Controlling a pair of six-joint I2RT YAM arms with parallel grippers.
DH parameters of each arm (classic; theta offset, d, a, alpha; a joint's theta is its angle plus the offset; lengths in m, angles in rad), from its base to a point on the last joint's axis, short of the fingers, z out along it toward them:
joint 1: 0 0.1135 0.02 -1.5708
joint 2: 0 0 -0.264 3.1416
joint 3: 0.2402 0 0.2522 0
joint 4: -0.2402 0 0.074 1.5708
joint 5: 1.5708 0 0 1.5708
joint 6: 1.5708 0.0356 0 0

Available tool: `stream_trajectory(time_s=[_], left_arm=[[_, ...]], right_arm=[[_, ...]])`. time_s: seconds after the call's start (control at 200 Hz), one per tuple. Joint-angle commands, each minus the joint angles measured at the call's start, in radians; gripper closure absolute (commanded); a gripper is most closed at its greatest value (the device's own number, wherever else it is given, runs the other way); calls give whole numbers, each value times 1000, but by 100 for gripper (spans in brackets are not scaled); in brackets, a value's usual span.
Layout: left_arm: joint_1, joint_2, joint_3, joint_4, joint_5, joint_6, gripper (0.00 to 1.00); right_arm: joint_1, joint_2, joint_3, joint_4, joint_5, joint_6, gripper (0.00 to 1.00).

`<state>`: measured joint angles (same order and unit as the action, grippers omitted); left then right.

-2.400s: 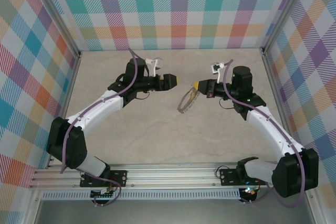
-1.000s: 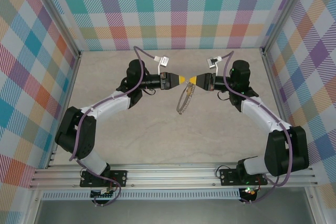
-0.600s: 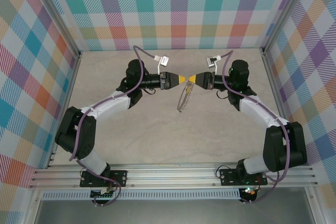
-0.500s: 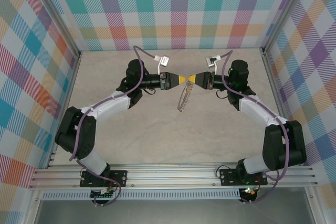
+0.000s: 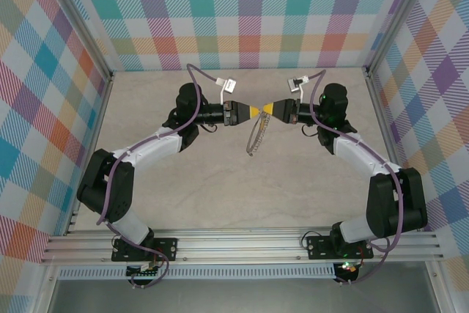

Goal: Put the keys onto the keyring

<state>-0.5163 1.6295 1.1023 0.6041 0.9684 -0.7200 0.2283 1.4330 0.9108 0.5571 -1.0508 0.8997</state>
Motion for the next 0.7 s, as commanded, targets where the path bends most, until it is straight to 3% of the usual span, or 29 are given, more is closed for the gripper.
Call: stream_trajectory(time_s=[0.0, 0.695], left_arm=[[-11, -2, 27, 13, 16, 19, 68], [-35, 10, 51, -10, 41, 51, 75]], right_arm=[[-6, 3, 14, 66, -32, 13, 100], [-4, 31, 12, 104, -53, 24, 100]])
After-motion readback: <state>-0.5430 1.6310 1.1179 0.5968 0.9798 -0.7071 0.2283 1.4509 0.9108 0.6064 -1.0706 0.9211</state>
